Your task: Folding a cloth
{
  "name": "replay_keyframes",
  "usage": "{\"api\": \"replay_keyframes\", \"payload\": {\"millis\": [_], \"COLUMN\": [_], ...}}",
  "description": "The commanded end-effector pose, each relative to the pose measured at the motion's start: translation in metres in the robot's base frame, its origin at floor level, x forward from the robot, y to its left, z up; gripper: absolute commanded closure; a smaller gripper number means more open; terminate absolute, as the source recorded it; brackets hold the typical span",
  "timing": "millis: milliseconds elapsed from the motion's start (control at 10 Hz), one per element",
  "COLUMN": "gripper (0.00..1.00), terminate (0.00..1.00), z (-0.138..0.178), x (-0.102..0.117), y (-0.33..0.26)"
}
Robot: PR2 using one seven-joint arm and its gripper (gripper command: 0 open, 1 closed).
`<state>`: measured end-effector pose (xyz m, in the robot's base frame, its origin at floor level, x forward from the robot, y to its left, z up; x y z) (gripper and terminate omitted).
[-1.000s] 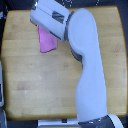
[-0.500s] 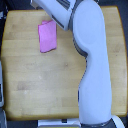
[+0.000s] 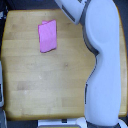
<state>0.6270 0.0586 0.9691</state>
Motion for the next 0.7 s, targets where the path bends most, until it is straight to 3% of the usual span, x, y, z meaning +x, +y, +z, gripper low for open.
{"api": "replay_keyframes", "payload": {"millis": [0, 300, 600], "gripper": [0.00, 0.00, 0.00], "terminate": [0.00, 0.00, 0.00], "z": [0.029, 0.037, 0.027], "x": [-0.019, -0.044, -0.064], "y": [-0.179, -0.287, -0.354]}}
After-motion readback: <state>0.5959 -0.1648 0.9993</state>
